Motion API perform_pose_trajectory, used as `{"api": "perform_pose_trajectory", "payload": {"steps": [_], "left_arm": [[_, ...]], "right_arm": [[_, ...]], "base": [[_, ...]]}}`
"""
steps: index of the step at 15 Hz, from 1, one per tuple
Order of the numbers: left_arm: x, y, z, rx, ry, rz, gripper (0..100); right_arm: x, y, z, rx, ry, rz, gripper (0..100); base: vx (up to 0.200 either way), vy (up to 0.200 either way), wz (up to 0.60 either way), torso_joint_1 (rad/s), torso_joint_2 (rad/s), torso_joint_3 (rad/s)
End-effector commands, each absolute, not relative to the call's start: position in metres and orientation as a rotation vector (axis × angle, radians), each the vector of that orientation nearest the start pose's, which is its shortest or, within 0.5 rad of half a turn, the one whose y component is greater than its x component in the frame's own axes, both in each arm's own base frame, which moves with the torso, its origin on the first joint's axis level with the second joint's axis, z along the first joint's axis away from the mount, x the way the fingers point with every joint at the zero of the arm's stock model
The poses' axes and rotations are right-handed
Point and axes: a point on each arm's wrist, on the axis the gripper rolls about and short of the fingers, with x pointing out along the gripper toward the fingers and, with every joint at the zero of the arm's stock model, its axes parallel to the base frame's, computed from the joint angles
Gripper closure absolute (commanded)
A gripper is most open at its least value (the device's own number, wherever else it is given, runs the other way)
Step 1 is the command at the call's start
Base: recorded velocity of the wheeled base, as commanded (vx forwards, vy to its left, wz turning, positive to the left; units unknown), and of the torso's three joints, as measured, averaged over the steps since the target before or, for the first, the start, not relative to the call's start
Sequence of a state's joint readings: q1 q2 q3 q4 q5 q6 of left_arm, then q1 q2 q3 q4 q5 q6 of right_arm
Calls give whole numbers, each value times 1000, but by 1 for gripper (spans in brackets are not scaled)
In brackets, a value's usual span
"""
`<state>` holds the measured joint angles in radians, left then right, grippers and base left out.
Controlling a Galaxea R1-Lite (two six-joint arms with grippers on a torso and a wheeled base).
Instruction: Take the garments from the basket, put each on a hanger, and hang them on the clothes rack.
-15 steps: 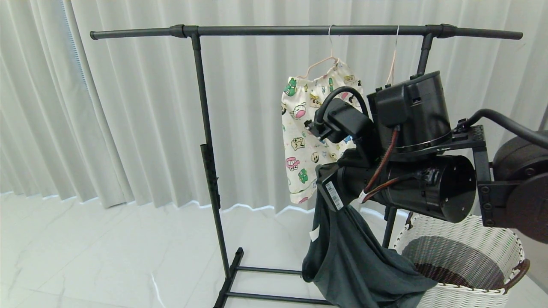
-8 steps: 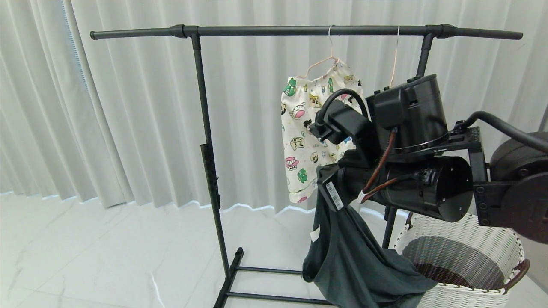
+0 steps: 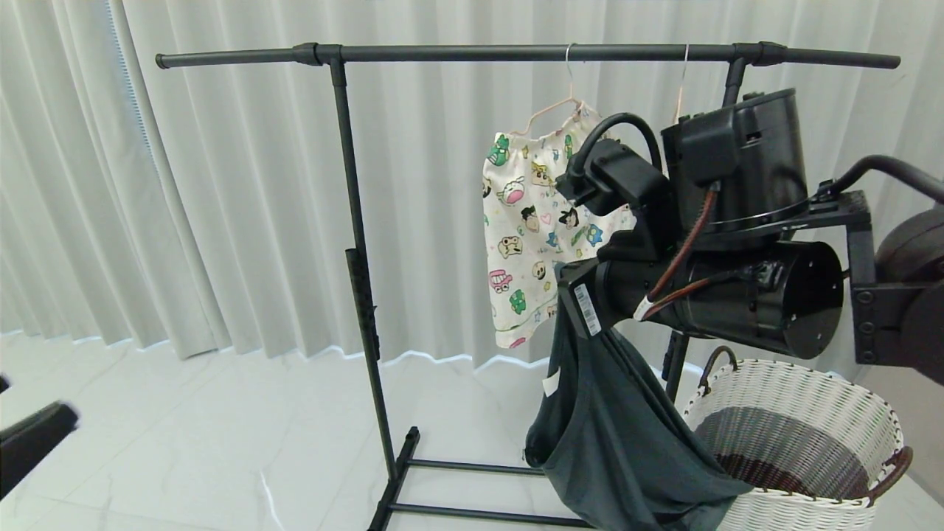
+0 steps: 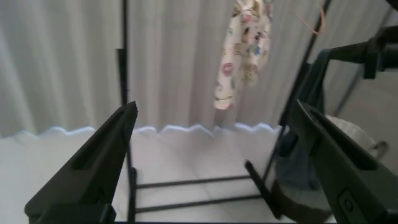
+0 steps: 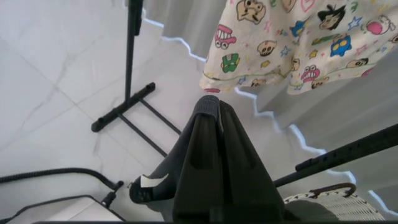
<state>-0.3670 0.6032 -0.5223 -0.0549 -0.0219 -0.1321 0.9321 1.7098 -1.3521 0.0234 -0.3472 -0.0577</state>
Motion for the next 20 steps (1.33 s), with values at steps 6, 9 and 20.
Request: {"api": "perform_pose_trajectory", "payload": {"steps": [6,9,20], "left_arm": [[181,-176,188,13,550,-833,0],[200,-194,161,22,624,-878,0],[261,-223,94,143,725,-826,0]], "right_arm": [[183,248,293,-242,226,616,100],[177,250,295,-238,220,637,100],[170,242,305,-187,204,642,100]], "base": [[0,0,0,0,0,0],[0,0,0,0,0,0],[0,0,0,0,0,0]]}}
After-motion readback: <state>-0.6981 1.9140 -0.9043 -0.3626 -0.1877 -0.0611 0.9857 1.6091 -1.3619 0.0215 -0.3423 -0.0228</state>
